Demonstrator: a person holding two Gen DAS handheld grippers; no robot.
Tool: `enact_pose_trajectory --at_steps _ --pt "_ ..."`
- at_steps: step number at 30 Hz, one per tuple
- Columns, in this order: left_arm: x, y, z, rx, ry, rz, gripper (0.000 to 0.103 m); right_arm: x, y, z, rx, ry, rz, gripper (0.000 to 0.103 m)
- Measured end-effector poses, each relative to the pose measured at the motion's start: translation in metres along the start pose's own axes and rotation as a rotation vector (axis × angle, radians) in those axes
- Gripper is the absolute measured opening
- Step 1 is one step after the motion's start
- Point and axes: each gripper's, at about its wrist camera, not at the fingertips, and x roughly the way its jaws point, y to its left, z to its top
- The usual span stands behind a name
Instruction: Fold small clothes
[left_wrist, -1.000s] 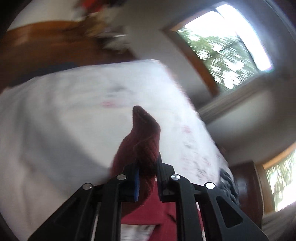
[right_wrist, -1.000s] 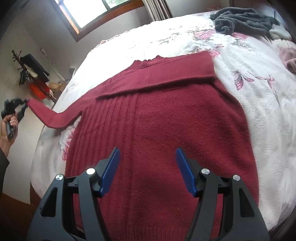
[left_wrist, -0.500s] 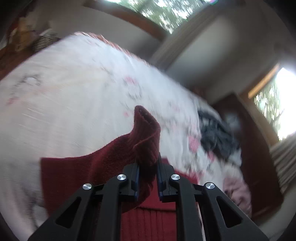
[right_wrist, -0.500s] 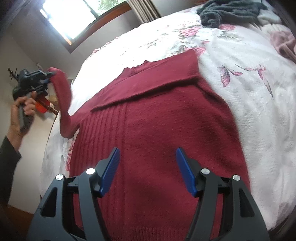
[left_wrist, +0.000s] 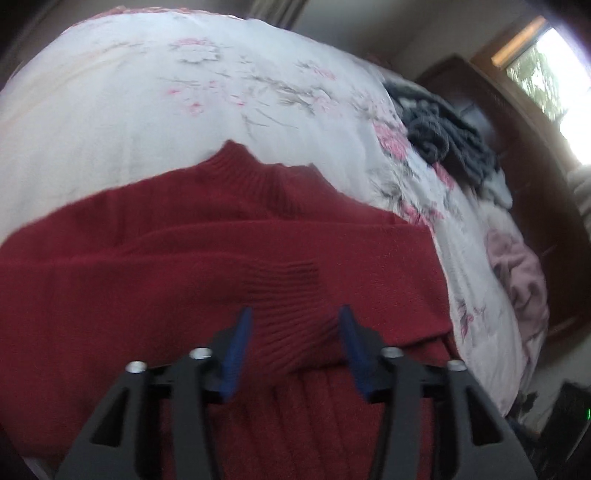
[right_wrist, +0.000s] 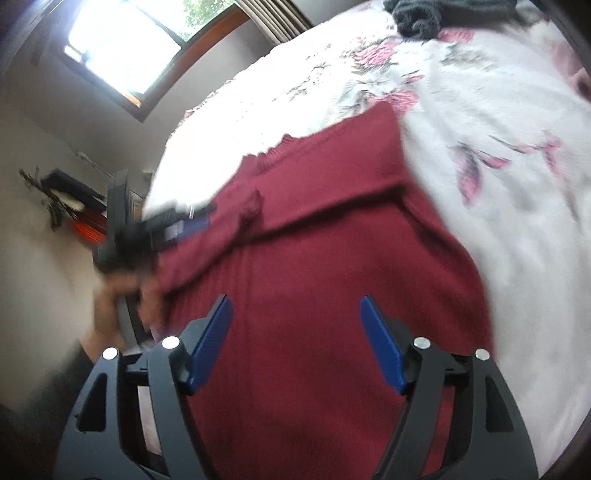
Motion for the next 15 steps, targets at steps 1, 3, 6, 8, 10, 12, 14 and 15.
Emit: enact_pose_trajectory --at_steps 1,3,6,8,10,12,14,15 --pt "-0.01 0.012 -0.01 -0.057 -0.015 -0.029 0.056 0.008 -0.001 0.013 0.021 0.021 0.042 0.074" --pt "-0.029 0.027 -0.037 -0.126 -0.041 -0.051 0.057 0.038 -0.001 0.044 0.087 0.084 0.143 0.073" --pt "-0.056 0.035 -0.083 -0.172 -0.063 -0.06 0.059 0.097 0.01 0.081 0.134 0.22 0.262 0.065" --pt "-0.07 0.035 -0.109 -0.197 -0.069 -0.067 0.061 0.138 0.017 0.099 0.167 0.308 0.285 0.061" --pt "-0.081 0.036 -0.14 -0.227 -0.075 -0.071 0.062 0.178 0.024 0.111 0.191 0.382 0.269 0.059" --pt "-0.086 0.037 -0.165 -0.261 -0.062 -0.072 0.063 0.204 0.032 0.116 0.174 0.436 0.187 0.057" --pt "-0.085 0.039 -0.18 -0.28 -0.051 -0.083 0.064 0.215 0.037 0.114 0.166 0.46 0.145 0.057" --pt "-0.084 0.041 -0.186 -0.292 -0.047 -0.086 0.066 0.22 0.039 0.114 0.168 0.471 0.127 0.057"
